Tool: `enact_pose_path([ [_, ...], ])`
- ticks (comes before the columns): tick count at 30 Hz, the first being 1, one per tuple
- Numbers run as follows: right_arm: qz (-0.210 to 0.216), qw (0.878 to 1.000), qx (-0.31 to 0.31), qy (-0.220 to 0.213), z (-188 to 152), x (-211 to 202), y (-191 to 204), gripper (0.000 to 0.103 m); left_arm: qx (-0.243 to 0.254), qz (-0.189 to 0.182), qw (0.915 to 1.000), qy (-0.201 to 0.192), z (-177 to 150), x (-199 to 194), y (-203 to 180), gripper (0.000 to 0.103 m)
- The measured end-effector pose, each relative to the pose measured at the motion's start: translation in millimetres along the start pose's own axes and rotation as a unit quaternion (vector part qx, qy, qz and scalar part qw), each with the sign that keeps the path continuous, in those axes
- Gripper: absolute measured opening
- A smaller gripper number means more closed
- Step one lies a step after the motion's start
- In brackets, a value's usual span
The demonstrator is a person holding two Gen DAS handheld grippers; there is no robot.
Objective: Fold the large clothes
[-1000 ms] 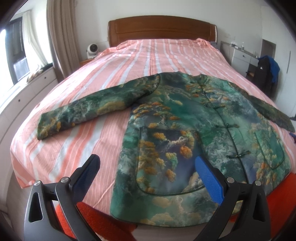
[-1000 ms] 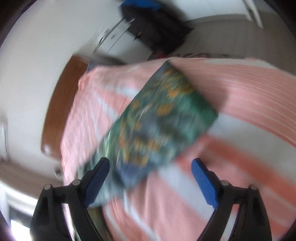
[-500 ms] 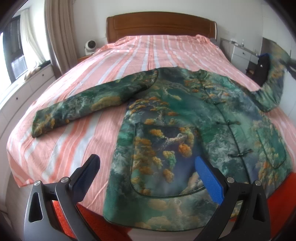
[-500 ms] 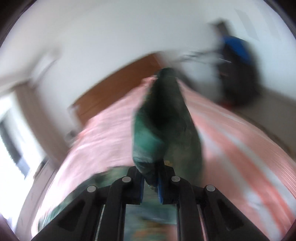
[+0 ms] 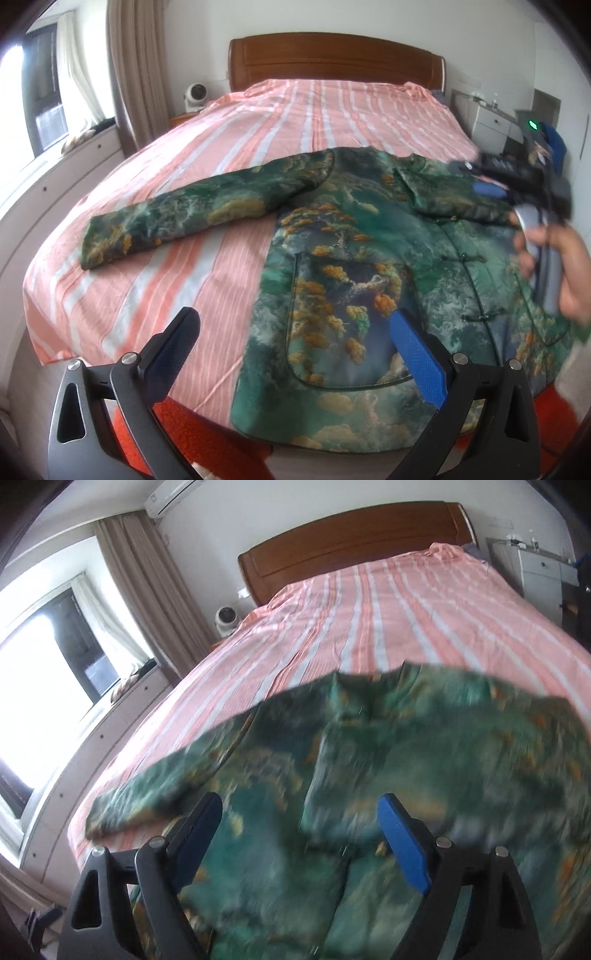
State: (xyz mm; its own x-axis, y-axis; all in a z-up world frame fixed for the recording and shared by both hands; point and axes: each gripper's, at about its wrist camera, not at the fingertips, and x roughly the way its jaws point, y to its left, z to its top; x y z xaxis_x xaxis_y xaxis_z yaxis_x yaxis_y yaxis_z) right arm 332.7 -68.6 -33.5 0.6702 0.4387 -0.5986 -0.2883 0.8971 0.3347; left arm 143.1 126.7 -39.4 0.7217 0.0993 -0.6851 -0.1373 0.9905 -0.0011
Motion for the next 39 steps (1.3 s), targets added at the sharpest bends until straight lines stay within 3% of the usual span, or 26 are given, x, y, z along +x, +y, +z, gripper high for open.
enact_pose_path([
  [9,-0.006,0.998,-0.061,0.012,-83.8,-88.7,-16.2,0.088,-0.005,-0.008,0.9998,0.017,1.7,11.5,-13.1,0.102],
  [13,-0.013,0.998,-0.058,0.023,-108.5,-112.2,-30.0,0.090,0.004,-0.007,0.9998,0.020,4.2,12.5,-20.4,0.102],
  [16,-0.024,0.997,-0.062,0.041,-128.0,-124.0,-37.3,0.090,0.002,-0.009,0.9997,0.021,7.2,11.5,-22.4,0.102],
  [20,-0.060,0.992,-0.104,0.034,-153.2,-153.1,-36.6,0.090,0.004,-0.009,0.9998,0.016,10.2,8.4,-24.5,0.102],
  [30,-0.147,0.979,-0.143,0.009,-178.6,-189.5,-38.9,0.090,0.027,-0.014,0.9990,0.034,3.5,15.8,-37.6,0.102],
  [39,-0.137,0.983,-0.124,0.013,-182.1,-185.8,-40.8,0.090,0.032,0.002,0.9983,0.049,2.2,25.2,-23.2,0.102],
])
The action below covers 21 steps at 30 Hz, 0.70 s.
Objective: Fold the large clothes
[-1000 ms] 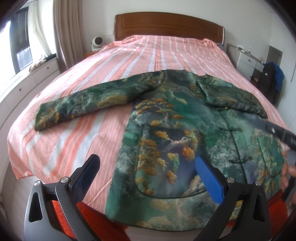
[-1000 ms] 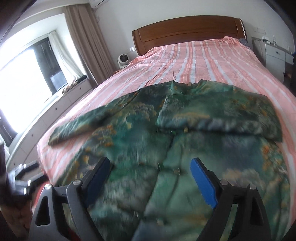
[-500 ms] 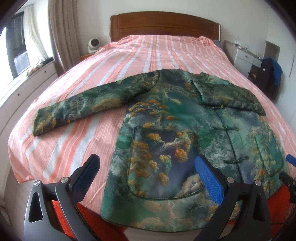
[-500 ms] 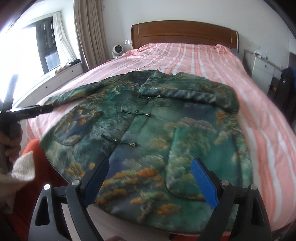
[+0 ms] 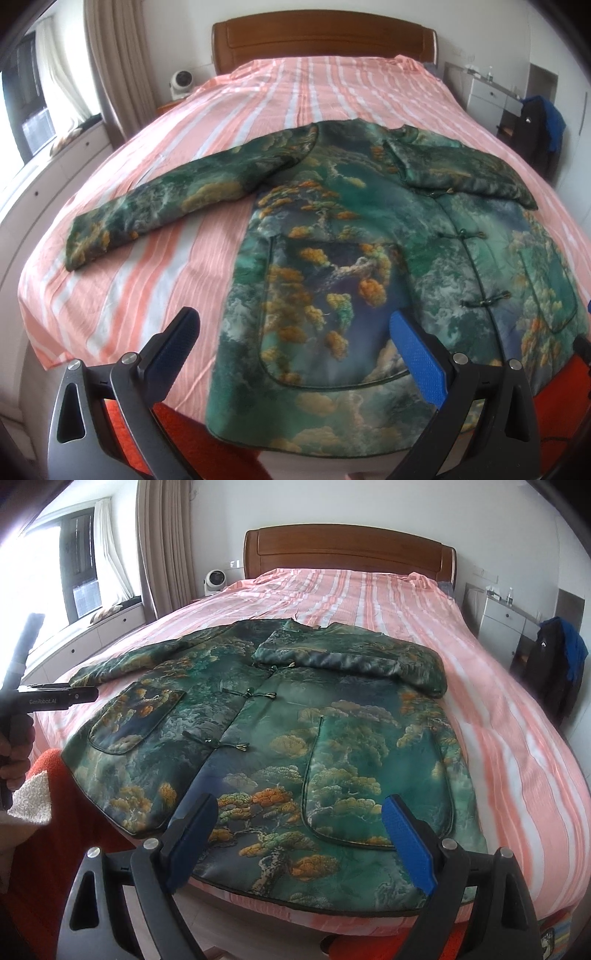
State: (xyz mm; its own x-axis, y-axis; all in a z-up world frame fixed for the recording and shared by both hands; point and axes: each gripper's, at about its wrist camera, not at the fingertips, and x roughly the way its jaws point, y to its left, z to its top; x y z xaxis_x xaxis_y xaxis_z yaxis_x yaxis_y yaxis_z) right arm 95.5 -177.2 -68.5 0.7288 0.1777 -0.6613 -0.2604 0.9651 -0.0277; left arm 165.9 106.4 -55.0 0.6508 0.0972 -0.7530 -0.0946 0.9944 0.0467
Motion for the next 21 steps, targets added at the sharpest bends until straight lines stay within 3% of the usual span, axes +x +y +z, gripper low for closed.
enact_pose_path([
  [3,0.005,1.000,-0.007,-0.004,0.2,-0.6,6.4,0.090,-0.034,-0.016,0.9990,0.026,5.1,9.8,23.2,0.102],
  [5,0.008,1.000,-0.009,-0.009,-1.3,-2.9,8.4,0.090,-0.090,-0.034,0.9947,0.036,10.7,14.7,53.7,0.102],
  [11,0.008,1.000,-0.009,0.003,-2.6,0.6,8.8,0.090,-0.233,-0.057,0.9707,-0.005,33.1,27.0,172.6,0.102],
  [14,0.009,1.000,-0.006,0.005,0.1,1.5,10.4,0.090,-0.331,-0.073,0.9408,0.004,37.1,58.3,244.2,0.102],
  [16,0.010,1.000,-0.008,0.005,2.3,1.7,13.0,0.090,-0.405,-0.072,0.9106,0.037,30.5,94.5,287.5,0.102],
  [18,0.012,1.000,-0.013,0.008,3.4,3.3,18.0,0.090,-0.454,-0.060,0.8875,0.049,23.2,117.6,311.1,0.101],
  [19,0.014,1.000,-0.016,0.011,4.0,4.6,20.8,0.090,-0.472,-0.055,0.8785,0.046,21.1,128.4,320.6,0.101],
  [21,0.018,0.999,-0.025,0.019,4.2,7.1,27.0,0.090,-0.487,-0.044,0.8716,0.030,22.7,141.6,331.8,0.101],
])
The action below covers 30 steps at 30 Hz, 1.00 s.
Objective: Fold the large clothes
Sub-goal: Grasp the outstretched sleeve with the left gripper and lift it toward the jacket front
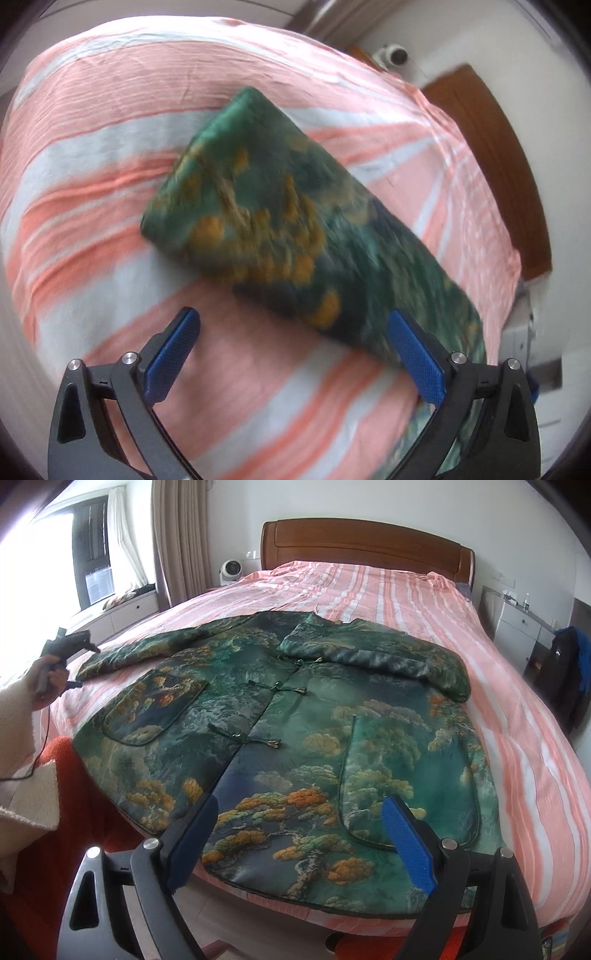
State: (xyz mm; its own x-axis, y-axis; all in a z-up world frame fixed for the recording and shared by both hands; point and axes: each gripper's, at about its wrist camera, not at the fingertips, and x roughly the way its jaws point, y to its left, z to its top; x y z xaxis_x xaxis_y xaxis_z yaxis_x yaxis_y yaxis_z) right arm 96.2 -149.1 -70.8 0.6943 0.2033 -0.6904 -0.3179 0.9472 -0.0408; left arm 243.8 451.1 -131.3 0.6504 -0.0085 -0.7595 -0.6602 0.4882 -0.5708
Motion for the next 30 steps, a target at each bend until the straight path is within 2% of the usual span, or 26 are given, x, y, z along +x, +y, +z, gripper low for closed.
enact_pose_path([
  [2,0.002,1.000,-0.008,0.006,-0.1,0.9,6.7,0.090,-0.013,0.003,0.9996,-0.024,7.0,4.4,0.1,0.099],
  [3,0.004,1.000,-0.011,0.008,-0.6,1.2,9.1,0.090,-0.017,0.003,0.9992,-0.037,10.6,5.6,-0.4,0.092],
  [5,0.008,1.000,-0.015,0.012,-1.3,2.0,13.3,0.090,-0.009,0.014,0.9984,-0.053,15.5,9.4,-7.2,0.057],
  [6,0.009,1.000,-0.016,0.013,-2.1,2.4,15.2,0.090,0.012,0.040,0.9977,-0.053,19.3,13.3,-15.6,0.019],
  [7,0.010,1.000,-0.017,0.014,-3.0,3.3,16.5,0.090,0.031,0.052,0.9970,-0.049,21.3,14.2,-23.4,0.014],
  [9,0.014,1.000,-0.016,0.016,-4.4,5.1,17.2,0.090,0.081,0.067,0.9924,-0.064,24.7,-0.8,-49.0,0.011],
  [11,0.019,1.000,-0.010,0.011,-5.5,4.6,15.0,0.090,0.163,0.063,0.9800,-0.094,20.3,-25.7,-104.0,0.010],
  [14,0.025,1.000,-0.001,-0.001,-7.3,3.1,9.3,0.090,0.287,0.014,0.9481,-0.135,-6.4,-73.7,-208.7,0.010],
  [18,0.029,0.999,0.016,-0.009,-8.7,3.4,-1.0,0.090,0.447,-0.071,0.8769,-0.160,-85.7,-117.6,-348.9,0.010],
  [19,0.028,0.999,0.023,-0.013,-10.0,2.2,-4.6,0.090,0.484,-0.092,0.8562,-0.155,-113.7,-120.5,-380.4,0.010],
  [21,0.026,0.999,0.033,-0.017,-13.0,-1.2,-10.6,0.090,0.538,-0.125,0.8227,-0.134,-168.3,-113.9,-428.2,0.011],
  [24,0.017,0.998,0.047,-0.024,-20.8,-8.8,-20.0,0.090,0.590,-0.146,0.7898,-0.083,-242.8,-77.9,-468.1,0.013],
  [26,0.007,0.998,0.057,-0.024,-28.6,-13.6,-27.4,0.090,0.617,-0.139,0.7742,-0.032,-285.6,-41.8,-476.8,0.026],
  [27,0.005,0.998,0.062,-0.024,-31.4,-15.1,-30.7,0.090,0.632,-0.120,0.7656,0.007,-313.0,-13.0,-477.0,0.047],
  [28,0.002,0.997,0.069,-0.023,-35.6,-17.5,-35.0,0.090,0.641,-0.097,0.7612,0.029,-332.4,5.6,-471.5,0.068],
  [29,0.000,0.997,0.076,-0.023,-39.3,-20.1,-39.1,0.090,0.648,-0.073,0.7566,0.048,-349.6,25.5,-464.3,0.073],
  [30,-0.002,0.997,0.080,-0.022,-41.7,-21.9,-42.4,0.090,0.653,-0.060,0.7523,0.060,-361.3,38.1,-456.4,0.073],
])
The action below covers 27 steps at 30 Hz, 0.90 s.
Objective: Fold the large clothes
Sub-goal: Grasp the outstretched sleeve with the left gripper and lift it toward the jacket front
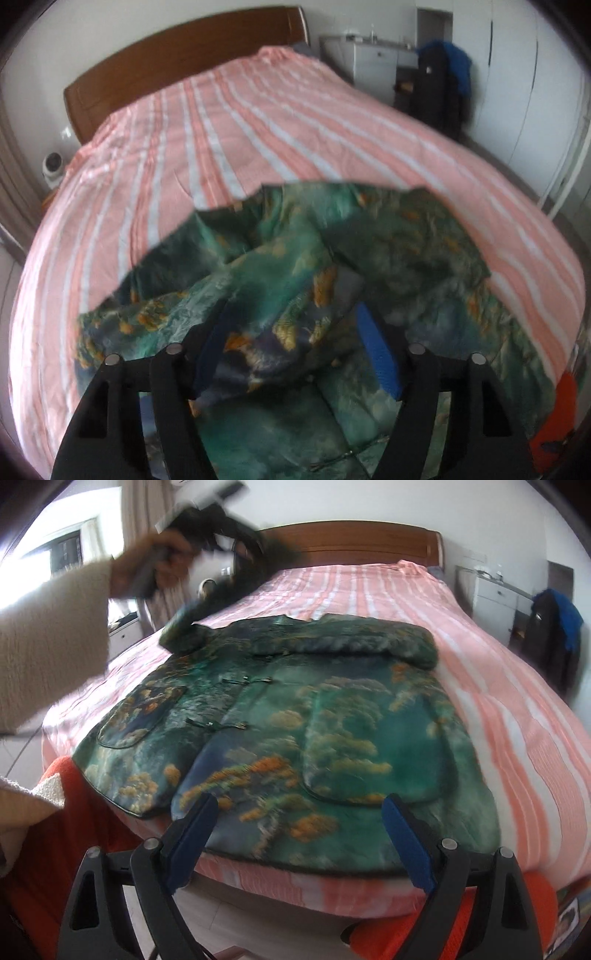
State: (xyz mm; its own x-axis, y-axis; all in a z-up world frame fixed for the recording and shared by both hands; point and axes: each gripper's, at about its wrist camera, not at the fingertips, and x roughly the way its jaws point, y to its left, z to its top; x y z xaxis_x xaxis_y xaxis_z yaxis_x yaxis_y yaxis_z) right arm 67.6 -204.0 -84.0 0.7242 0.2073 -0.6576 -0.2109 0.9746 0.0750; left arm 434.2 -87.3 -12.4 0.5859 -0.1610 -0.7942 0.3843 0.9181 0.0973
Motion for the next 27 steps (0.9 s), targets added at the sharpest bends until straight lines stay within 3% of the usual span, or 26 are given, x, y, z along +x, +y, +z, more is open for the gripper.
enact_pose_path([
  [3,-0.013,1.000,0.013,-0.004,-6.6,-8.4,-13.0,0.090,0.005,-0.021,0.9989,0.041,-34.8,19.4,-6.3,0.073],
  [6,-0.022,0.999,0.031,-0.011,-11.0,-14.6,-25.4,0.090,-0.010,-0.025,0.9986,0.045,-46.5,10.4,11.7,0.078],
  [10,-0.018,0.998,0.052,-0.016,-9.6,-11.5,-37.7,0.090,-0.058,0.025,0.9977,0.023,-43.9,-2.7,54.4,0.091],
  [15,-0.007,0.999,0.048,-0.019,-2.9,-4.4,-33.4,0.090,-0.136,0.062,0.9886,0.018,-49.6,18.8,102.0,0.092],
  [20,-0.007,0.999,0.043,-0.015,-9.1,-4.3,-30.8,0.090,-0.140,0.096,0.9815,0.089,-67.8,81.1,100.6,0.093],
  [23,-0.007,0.998,0.059,-0.013,-12.0,-3.8,-37.1,0.090,-0.142,0.112,0.9808,0.072,-70.4,79.2,90.1,0.093],
  [27,-0.006,0.997,0.071,-0.022,-12.5,-5.7,-42.8,0.090,-0.143,0.086,0.9857,0.023,-52.1,45.2,73.1,0.093],
])
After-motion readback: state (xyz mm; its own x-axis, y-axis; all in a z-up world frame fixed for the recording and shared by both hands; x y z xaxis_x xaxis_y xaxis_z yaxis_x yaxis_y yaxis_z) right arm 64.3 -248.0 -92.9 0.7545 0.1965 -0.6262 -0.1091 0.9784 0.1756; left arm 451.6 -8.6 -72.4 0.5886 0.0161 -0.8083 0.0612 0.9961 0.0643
